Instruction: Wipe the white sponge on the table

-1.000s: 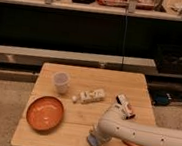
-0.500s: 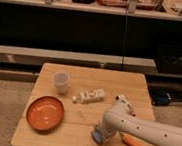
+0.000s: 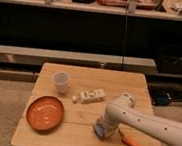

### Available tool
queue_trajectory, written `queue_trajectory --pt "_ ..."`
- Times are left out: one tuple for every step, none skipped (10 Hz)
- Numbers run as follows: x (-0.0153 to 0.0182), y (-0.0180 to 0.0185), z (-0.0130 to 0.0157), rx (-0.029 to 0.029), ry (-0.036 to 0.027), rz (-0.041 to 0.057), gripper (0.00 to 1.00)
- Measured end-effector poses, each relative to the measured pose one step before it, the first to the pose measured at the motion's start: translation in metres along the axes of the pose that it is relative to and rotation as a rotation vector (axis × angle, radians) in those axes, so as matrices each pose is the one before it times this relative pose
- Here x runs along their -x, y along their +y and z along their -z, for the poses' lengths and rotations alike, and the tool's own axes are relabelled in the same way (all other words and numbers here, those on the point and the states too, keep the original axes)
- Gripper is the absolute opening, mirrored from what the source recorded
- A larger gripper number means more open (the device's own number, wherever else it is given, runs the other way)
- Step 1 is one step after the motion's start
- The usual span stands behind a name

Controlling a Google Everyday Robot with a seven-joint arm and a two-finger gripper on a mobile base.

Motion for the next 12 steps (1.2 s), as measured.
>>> queue_trajectory --pt "-0.00470 -0.01128 0.00213 0.00321 0.00007 0.00479 0.54" --pt "-0.00198 -0.00464 0.00080 0.00830 0.00142 0.00285 0.54" --pt "-0.00087 -0.00786 0.00051 -0.00021 -0.00010 0.00444 0.54" --pt "-0.00018 -0.00614 0.00047 0.00635 0.00052 0.00565 0.54" --pt "-0.00031 -0.00935 0.00033 0.00598 0.00070 0.00797 0.54" --pt "0.00013 -0.00741 -0.00048 0.00733 -0.00261 0.00776 0.54" --pt "0.00277 -0.00742 -0.00081 0.00570 -0.00558 0.01059 0.54" --pt "0.00531 -0.01103 -0.00182 0.00571 -0.00593 0.01773 0.54" --pt "0.00227 -0.00553 -0.00126 0.00620 -0.00084 0.01034 0.54" --pt "0.00259 -0.00366 -0.00148 0.00755 0.00032 0.00845 0.54" --pt "0.00898 -0.01077 -0.00295 0.00795 -0.00086 0.01922 0.54" --pt "0.00534 -0.00664 -0.00205 0.00199 -0.00211 0.01393 0.54"
